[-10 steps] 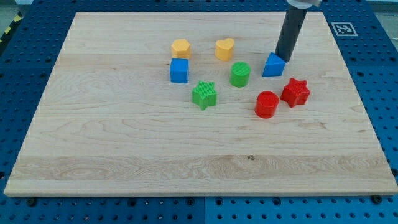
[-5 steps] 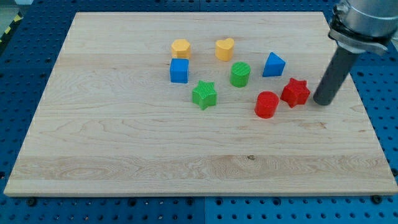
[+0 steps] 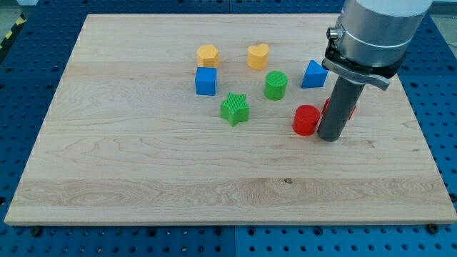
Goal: Move the red circle towards the green star
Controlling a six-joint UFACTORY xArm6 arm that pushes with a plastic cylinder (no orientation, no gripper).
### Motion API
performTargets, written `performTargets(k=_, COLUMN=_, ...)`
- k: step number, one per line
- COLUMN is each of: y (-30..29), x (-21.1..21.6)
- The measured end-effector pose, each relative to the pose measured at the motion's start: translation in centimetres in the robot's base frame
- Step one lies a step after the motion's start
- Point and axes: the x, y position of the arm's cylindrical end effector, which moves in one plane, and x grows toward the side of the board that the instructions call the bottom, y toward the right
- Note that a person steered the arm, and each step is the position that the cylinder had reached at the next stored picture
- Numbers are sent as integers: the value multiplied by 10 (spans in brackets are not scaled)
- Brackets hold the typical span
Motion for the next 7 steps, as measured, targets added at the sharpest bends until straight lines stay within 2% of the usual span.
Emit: performTargets(k=7, y=0, x=-37)
